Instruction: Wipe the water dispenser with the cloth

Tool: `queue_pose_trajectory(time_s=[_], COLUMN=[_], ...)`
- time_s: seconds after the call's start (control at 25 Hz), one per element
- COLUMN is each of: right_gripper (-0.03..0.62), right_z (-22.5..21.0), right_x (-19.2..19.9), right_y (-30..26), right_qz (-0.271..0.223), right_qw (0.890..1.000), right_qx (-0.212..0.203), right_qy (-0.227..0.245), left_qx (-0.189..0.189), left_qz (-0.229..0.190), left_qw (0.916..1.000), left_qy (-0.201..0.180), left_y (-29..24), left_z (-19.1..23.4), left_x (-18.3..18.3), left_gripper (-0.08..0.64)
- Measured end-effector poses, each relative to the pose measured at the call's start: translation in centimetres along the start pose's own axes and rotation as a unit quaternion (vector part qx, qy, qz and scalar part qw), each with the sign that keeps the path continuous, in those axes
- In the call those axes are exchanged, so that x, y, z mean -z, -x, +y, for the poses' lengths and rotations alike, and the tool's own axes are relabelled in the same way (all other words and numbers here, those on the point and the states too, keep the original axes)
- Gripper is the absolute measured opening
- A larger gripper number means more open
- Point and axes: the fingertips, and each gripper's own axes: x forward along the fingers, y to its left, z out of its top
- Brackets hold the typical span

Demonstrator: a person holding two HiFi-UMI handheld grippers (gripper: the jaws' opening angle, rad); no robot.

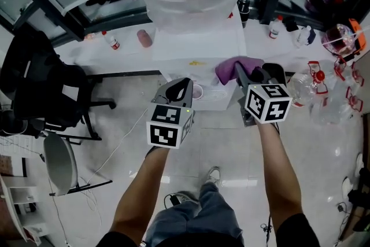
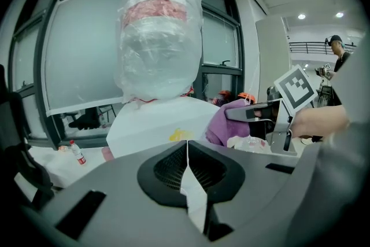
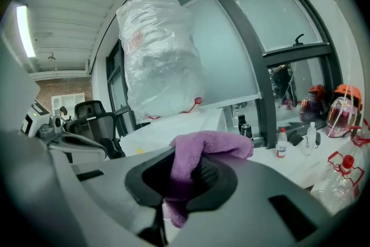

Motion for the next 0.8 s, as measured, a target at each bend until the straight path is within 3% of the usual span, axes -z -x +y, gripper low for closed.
queue_pose_trajectory(time_s=[0.4, 0.8], right_gripper=[0.041, 0.041], right_z=[-1.4, -3.0], right_x=[3.3, 7.5], right_y=[-0.1, -1.0], right_qz=[-0.015, -0.031], right_qw=[0.999, 0.997], right_qx=[0.028, 0.049], right_qy=[0.01, 0.041], left_qx=[0.011, 0.018], left_qz=[0.006, -0.024], left_qw=[0.9999, 0.9994], left_qy=[-0.008, -0.017], left_y=[-0.3, -2.9], left_z=[-0.1, 0.7], left_x=[5.8, 10.0], left_gripper=[0.028, 0.028])
